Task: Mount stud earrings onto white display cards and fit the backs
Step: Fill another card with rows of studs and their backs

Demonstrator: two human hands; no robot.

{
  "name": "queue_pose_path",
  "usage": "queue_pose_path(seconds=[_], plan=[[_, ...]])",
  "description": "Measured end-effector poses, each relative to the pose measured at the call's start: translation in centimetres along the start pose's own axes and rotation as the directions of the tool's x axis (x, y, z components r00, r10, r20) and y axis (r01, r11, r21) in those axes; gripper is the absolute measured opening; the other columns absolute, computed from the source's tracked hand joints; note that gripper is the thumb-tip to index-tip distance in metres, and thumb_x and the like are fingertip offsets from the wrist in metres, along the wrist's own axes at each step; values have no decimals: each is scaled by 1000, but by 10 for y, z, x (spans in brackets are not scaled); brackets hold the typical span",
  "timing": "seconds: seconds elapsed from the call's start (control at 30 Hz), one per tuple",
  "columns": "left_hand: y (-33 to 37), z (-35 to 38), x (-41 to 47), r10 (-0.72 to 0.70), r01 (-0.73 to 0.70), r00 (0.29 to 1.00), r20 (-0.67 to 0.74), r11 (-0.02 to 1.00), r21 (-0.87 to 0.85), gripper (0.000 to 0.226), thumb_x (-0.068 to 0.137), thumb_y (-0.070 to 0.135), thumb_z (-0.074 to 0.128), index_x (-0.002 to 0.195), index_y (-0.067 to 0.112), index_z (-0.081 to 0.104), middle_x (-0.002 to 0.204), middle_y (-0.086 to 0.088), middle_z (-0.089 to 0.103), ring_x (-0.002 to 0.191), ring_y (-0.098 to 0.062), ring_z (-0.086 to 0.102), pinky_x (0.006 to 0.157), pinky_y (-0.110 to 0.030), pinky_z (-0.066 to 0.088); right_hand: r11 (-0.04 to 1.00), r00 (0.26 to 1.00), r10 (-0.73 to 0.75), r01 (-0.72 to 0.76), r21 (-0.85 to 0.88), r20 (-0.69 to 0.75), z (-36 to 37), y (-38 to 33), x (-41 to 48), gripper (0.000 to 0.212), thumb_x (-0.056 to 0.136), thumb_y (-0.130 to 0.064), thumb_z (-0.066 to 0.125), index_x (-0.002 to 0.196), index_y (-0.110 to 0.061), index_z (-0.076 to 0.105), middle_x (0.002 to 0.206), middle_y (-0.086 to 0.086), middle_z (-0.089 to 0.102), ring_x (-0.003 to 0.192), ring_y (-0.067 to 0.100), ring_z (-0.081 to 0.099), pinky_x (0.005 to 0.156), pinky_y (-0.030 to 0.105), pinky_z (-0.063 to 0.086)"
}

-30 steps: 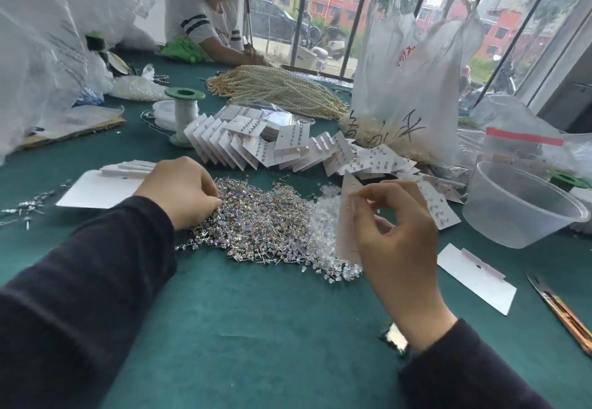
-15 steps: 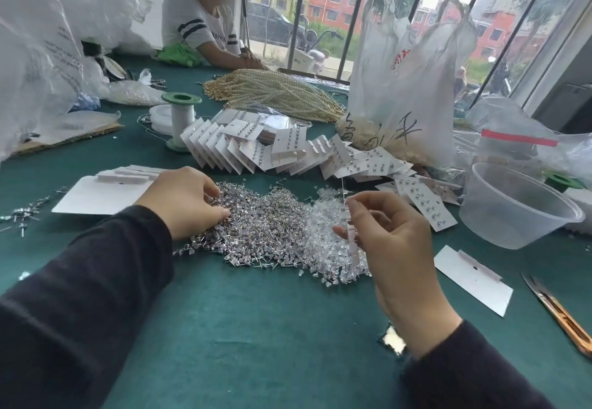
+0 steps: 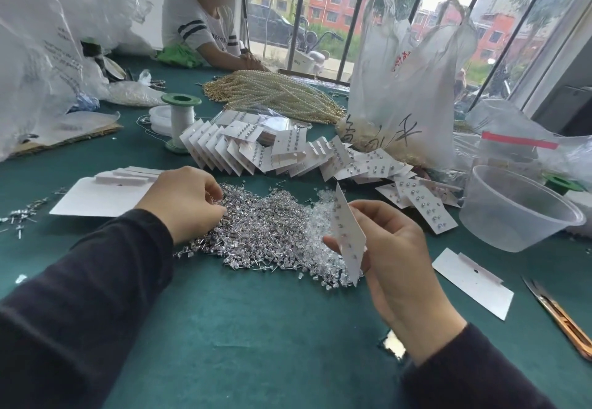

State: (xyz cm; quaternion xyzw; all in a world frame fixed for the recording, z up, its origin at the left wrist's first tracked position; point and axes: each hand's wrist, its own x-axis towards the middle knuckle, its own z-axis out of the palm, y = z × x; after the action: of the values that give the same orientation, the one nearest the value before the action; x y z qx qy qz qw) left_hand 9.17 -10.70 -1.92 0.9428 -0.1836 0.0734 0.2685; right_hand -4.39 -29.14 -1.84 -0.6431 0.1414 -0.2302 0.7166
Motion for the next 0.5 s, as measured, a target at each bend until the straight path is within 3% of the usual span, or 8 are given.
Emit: queue_pose_path(seconds=[0.07, 0.2, 0.37, 0.5], plan=[[2, 3, -1, 11, -11, 1000, -1, 1000, 20, 19, 76, 27, 69, 94, 22, 68, 77, 2, 59, 83, -21, 56, 78, -25, 41, 1000, 1000, 3, -3, 5, 7, 0, 0, -1, 14, 84, -9, 65, 70, -12, 68, 80, 11, 60, 61, 19, 64, 74, 44, 57], [7, 7, -3, 46, -43, 996, -79, 998, 36, 8, 78, 22, 66, 81, 21, 73, 75, -1, 63, 77, -19, 53, 73, -24, 40, 1000, 1000, 10, -10, 16, 18, 0, -1, -2, 15, 83, -9, 64, 69, -13, 68, 82, 13, 60, 62, 21, 64, 72, 44, 57], [5, 6, 0, 40, -41, 991, -130, 999, -7, 9, 79, 19, 66, 76, 15, 73, 79, -5, 69, 79, -21, 57, 80, -28, 44, 999, 999, 29, -30, 36, 24, 1, -4, -2, 17, 84, -8, 64, 68, -12, 68, 82, 13, 59, 62, 22, 63, 70, 42, 58], [3, 5, 3, 26, -33, 986, -164, 998, -45, 13, 84, 22, 60, 79, 12, 66, 78, -6, 64, 76, -22, 51, 72, -26, 37, 983, 991, 112, -121, 138, 66, 0, -5, -3, 28, 83, -2, 62, 61, -16, 69, 80, 10, 60, 63, 17, 61, 64, 37, 58]])
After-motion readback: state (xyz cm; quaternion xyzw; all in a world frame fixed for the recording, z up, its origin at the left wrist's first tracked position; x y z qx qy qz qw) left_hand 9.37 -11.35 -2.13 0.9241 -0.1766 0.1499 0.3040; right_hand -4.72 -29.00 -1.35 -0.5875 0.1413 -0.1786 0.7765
